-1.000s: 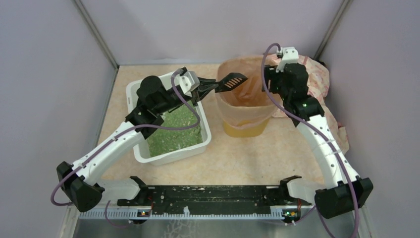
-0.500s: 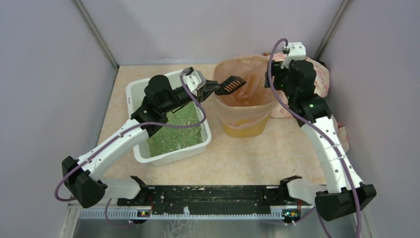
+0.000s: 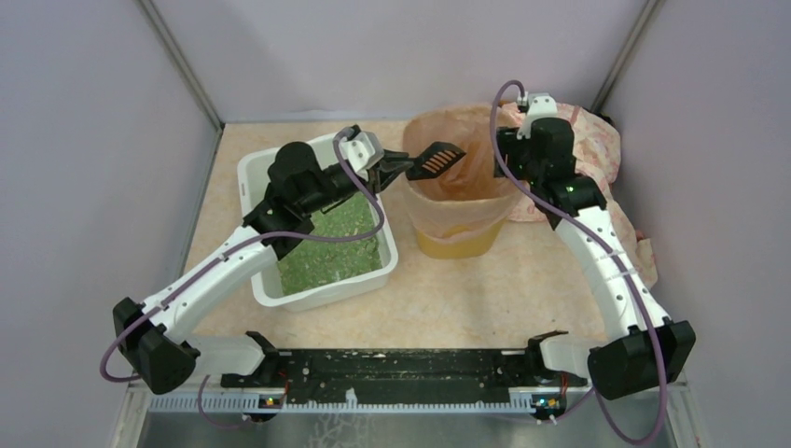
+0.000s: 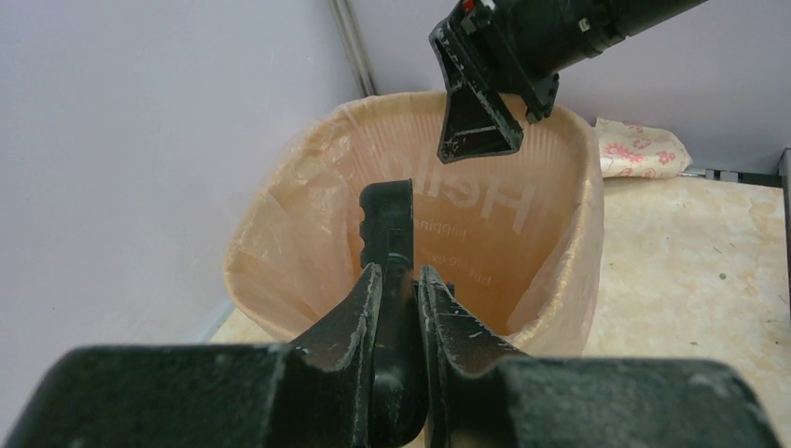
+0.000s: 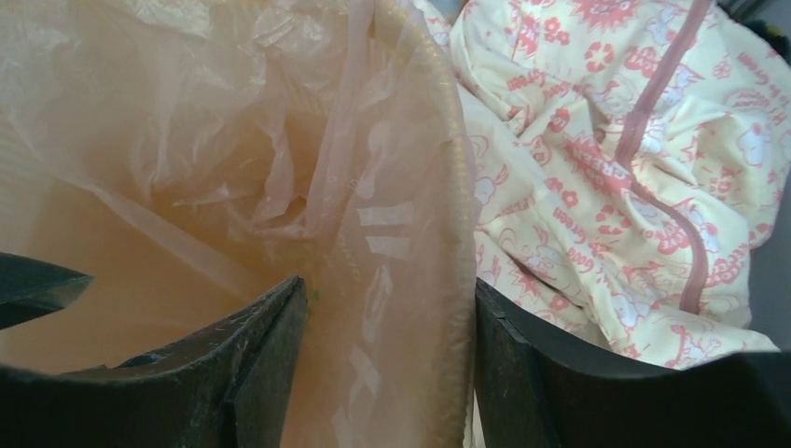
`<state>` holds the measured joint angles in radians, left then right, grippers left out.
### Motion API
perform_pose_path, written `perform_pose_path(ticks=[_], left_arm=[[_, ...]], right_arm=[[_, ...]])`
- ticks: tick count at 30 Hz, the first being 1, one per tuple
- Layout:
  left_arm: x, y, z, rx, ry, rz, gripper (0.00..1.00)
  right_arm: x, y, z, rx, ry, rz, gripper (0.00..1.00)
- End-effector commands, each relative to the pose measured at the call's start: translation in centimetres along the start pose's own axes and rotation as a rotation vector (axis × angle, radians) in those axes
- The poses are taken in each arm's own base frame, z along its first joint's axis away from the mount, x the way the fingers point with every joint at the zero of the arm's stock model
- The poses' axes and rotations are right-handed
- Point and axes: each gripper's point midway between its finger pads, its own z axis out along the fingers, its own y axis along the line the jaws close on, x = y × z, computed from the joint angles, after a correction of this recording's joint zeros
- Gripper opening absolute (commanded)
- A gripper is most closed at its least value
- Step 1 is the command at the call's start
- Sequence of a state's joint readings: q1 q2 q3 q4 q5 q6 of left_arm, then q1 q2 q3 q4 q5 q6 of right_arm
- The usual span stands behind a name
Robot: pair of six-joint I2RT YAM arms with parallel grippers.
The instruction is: Clean the litter box
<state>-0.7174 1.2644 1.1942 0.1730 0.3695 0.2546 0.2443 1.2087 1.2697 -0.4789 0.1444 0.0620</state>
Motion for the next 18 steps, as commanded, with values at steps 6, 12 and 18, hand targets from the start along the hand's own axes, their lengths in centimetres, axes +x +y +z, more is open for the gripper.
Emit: perform_pose_path(ticks=[6,12,18], left_arm=[[-2.4,1.0,-0.9,-0.058,-0.013,-0.042,0.0],[-3.3,1.5,-1.3,-0.089,-0.033,-0.039,0.0],[-4.3,2.1,-2.1,-0.129,-0.048,-0.035,0.0]], right_arm=[[0.5,3.3,0.8,-0.18,0.009,0.055,0.58],[0.2,5.6,1.2,-0.296,-0.009,0.1,0.58],[-0.4,7.5,1.5,-0.38,-0.025,0.119,0.57]])
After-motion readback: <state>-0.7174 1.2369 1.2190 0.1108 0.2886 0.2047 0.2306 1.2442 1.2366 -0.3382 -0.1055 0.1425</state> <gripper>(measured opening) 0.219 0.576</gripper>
